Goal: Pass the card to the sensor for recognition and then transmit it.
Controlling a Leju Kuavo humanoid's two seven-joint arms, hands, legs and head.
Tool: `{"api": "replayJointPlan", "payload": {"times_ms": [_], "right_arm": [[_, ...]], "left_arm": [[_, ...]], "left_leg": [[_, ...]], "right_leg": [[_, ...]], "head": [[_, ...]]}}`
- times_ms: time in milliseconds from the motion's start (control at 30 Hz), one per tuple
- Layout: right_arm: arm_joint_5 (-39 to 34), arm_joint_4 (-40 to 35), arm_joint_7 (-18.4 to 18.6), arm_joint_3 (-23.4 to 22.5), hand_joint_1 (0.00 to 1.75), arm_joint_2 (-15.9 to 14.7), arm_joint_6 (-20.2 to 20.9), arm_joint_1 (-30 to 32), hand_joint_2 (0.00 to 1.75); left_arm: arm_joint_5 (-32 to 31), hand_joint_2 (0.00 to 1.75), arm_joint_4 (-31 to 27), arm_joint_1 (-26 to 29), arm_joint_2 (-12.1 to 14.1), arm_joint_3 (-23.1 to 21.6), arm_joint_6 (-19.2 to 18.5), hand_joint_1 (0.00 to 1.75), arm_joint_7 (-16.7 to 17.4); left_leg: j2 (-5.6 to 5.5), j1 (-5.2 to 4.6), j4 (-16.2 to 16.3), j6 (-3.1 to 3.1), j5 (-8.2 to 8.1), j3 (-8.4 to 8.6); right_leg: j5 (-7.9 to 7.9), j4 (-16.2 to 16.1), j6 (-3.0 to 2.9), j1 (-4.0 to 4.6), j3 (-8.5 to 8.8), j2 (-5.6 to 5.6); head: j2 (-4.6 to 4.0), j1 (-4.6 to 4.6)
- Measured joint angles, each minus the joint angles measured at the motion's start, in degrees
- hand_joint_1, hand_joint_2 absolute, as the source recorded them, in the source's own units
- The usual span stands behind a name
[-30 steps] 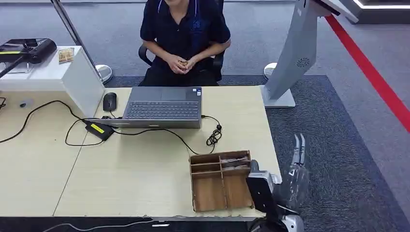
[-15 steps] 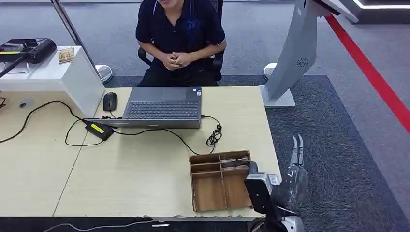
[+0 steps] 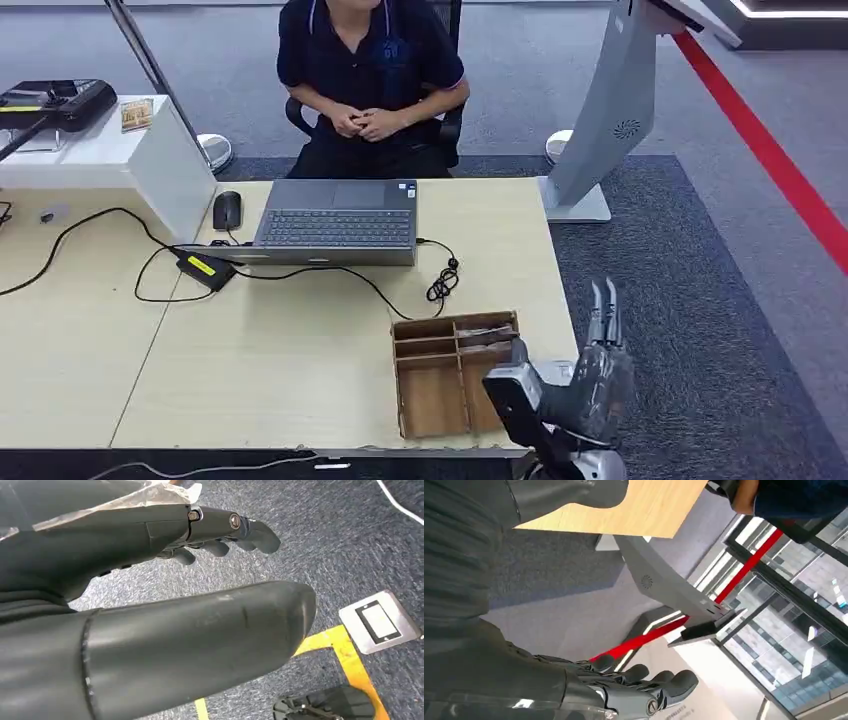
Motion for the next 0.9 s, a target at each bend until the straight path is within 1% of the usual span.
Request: {"api": "replayJointPlan", "payload": {"times_ms": [67, 100, 333, 500, 700, 900], "right_arm": [[2.39, 0.02, 3.03, 1.42, 0.00, -1.12, 0.00, -0.37, 1.75], [3.30, 0.04, 3.83, 2.18, 0.00, -1.73, 0.00, -0.53, 1.75], [6.26, 0.57, 8.05, 6.71, 0.00, -4.72, 0.02, -1.73, 1.75], [6.89, 1.31, 10.10, 9.75, 0.00, -6.62, 0.02, -2.81, 1.75], [6.54, 2.65, 10.80, 13.12, 0.00, -8.07, 0.07, -4.22, 1.75], [5.93, 4.11, 10.72, 15.39, 0.00, -8.53, 0.07, -4.94, 1.75]], "left_arm": [[-0.15, 0.00, 0.00, 0.00, 0.00, 0.00, 0.00, 0.00, -0.13], [-0.18, 0.00, 0.00, -0.01, 0.00, 0.00, 0.00, 0.00, -0.22], [-0.33, 0.00, 0.00, 0.00, -0.02, 0.00, -0.02, 0.00, -0.29], [-0.42, 0.00, 0.00, -0.01, 0.00, 0.00, -0.04, 0.00, -0.37], [-0.64, 0.00, 0.00, -0.03, 0.00, 0.00, -0.11, 0.00, -0.39], [-0.92, 0.00, 0.00, -0.03, 0.02, 0.00, -0.50, 0.00, -0.42]], "left_leg": [[0.00, 0.00, 0.00, 0.00, 0.00, 0.00], [0.00, 0.00, 0.00, 0.00, 0.00, 0.00], [0.00, 0.00, 0.00, 0.00, 0.00, 0.00], [0.00, 0.00, 0.00, 0.00, 0.00, 0.00], [0.00, 0.00, 0.00, 0.00, 0.00, 0.00], [0.00, 0.00, 0.00, 0.00, 0.00, -0.01]], "right_leg": [[0.00, 0.00, 0.00, 0.00, 0.00, 0.00], [0.00, 0.00, 0.00, 0.00, 0.00, 0.00], [0.00, 0.00, 0.00, 0.00, 0.00, 0.00], [0.00, 0.00, 0.00, 0.00, 0.01, 0.00], [0.00, 0.00, 0.00, 0.00, -0.01, 0.00], [0.00, 0.00, 0.00, 0.00, -0.01, 0.00]], "head": [[0.00, 0.00], [0.00, 0.02], [0.00, 0.02], [0.00, 0.04], [0.00, 0.02], [0.00, 0.02]]}}
